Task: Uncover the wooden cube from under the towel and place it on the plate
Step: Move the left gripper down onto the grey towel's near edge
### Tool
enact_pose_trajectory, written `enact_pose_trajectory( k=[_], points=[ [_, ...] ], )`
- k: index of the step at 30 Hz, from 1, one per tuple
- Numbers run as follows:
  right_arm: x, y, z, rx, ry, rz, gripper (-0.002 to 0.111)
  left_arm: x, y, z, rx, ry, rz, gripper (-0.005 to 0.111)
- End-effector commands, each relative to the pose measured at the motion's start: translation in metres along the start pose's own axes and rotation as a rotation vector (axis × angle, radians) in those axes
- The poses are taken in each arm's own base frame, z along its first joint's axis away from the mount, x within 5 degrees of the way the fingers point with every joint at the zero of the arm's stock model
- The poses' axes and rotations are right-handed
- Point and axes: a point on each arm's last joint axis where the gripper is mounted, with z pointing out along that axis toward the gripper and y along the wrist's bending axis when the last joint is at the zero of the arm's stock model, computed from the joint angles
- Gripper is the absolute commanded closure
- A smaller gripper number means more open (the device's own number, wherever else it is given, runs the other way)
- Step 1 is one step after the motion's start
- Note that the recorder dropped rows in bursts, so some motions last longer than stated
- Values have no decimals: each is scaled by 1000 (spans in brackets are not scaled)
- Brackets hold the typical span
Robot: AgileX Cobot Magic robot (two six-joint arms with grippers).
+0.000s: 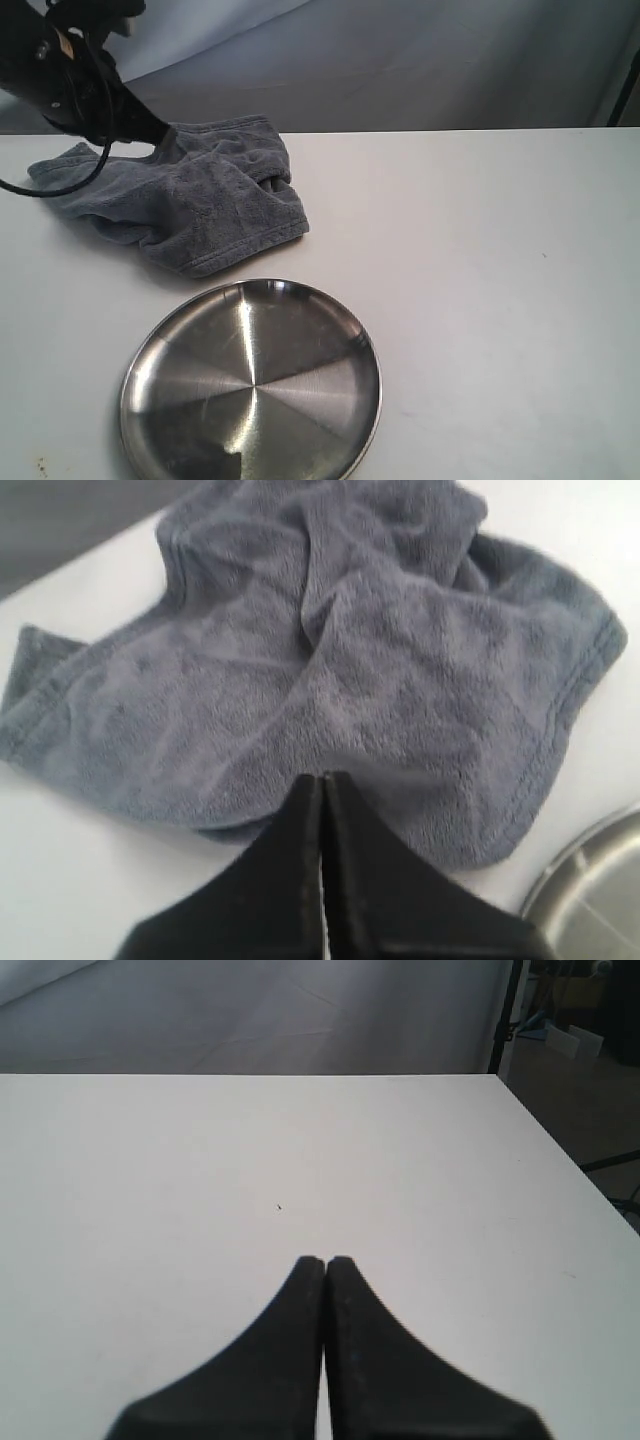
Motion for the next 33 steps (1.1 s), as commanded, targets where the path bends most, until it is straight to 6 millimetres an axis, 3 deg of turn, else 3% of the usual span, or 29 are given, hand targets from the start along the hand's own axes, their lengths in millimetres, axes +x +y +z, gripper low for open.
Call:
enact_pose_trajectory(
  k=[1, 6, 12, 17, 21, 25, 30, 33],
  points=[
    [1, 0, 0, -1, -6, 4, 108, -18, 2, -7, -13, -105, 10, 107],
    [1, 0, 0, -1, -6, 4, 108, -19, 1, 6, -8, -68, 10, 107],
    [1, 0, 0, -1, -6, 4, 108, -3, -7, 58, 20, 85, 32, 107],
    [1, 0, 0, -1, -6, 4, 108, 4, -19, 80, 118, 133, 41, 107],
    [1, 0, 0, -1, -6, 4, 108, 4, -41, 84, 353, 93, 113, 107],
    [1, 0, 0, -1, -6, 4, 108, -8, -52, 80, 481, -44, 122, 107],
    [1, 0, 0, -1, -6, 4, 108, -28, -45, 80, 392, -250, 24, 107],
    [1, 0, 0, -1, -6, 4, 108, -35, -15, 74, 208, -343, 69, 107]
  ],
)
